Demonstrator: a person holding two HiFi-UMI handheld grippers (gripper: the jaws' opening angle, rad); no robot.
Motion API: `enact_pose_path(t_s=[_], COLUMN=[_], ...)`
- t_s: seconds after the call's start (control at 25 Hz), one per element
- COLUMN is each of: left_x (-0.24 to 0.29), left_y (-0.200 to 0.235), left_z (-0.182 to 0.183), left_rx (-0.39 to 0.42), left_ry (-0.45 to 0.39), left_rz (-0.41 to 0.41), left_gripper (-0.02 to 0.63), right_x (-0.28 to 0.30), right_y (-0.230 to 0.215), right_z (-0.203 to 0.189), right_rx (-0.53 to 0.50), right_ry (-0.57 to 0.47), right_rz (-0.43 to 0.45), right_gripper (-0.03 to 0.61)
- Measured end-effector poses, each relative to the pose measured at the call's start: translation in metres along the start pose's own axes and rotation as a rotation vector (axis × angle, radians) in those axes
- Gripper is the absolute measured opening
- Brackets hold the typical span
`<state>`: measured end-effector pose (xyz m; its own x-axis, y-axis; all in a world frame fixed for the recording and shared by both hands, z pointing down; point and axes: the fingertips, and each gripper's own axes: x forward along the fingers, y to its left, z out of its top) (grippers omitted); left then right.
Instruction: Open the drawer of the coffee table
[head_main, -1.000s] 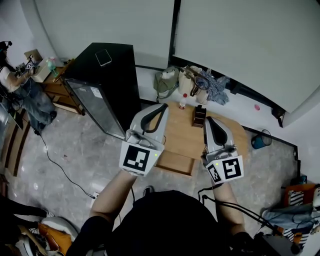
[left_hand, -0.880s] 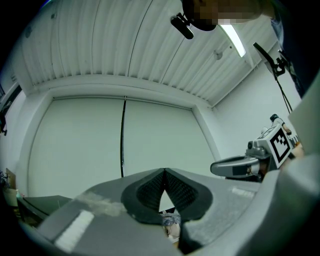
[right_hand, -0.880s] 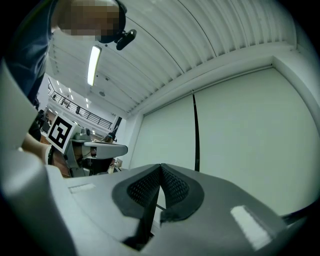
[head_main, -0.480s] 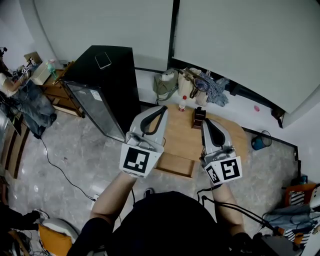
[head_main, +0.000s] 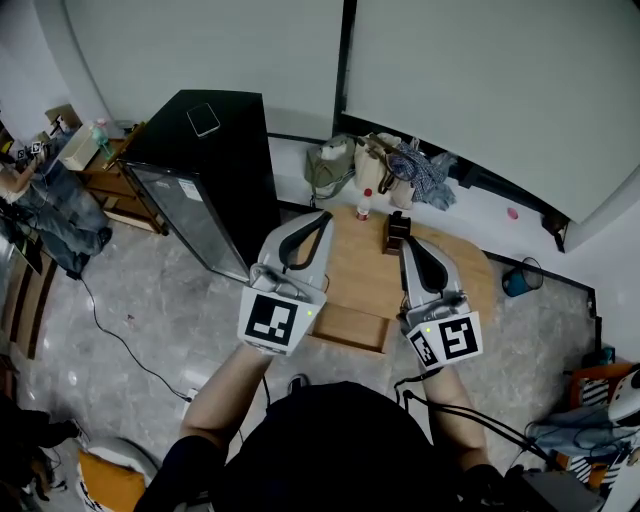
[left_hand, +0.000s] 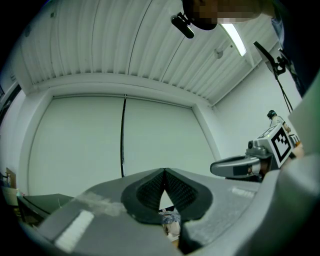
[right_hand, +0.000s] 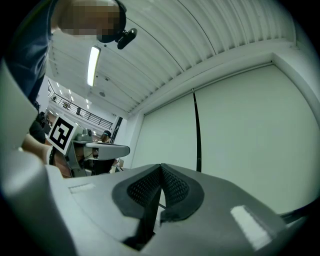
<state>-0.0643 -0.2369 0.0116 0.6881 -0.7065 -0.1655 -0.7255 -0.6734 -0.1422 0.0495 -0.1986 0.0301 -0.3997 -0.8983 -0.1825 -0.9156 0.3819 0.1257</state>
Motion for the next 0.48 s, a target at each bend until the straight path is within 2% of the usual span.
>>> enact_pose_path(t_s=[0.48], left_x=[-0.0050], left_y=[0.0034], left_z=[-0.0057], left_rx=[-0.008], left_ry=[0.007], left_rz=[-0.003], left_gripper=[0.002], right_x=[0.0011], right_y=[0.0090], right_z=[-0.0056], right_rx=[0.000], right_ry=[0.021], right_rz=[0.006], right_gripper=[0.002])
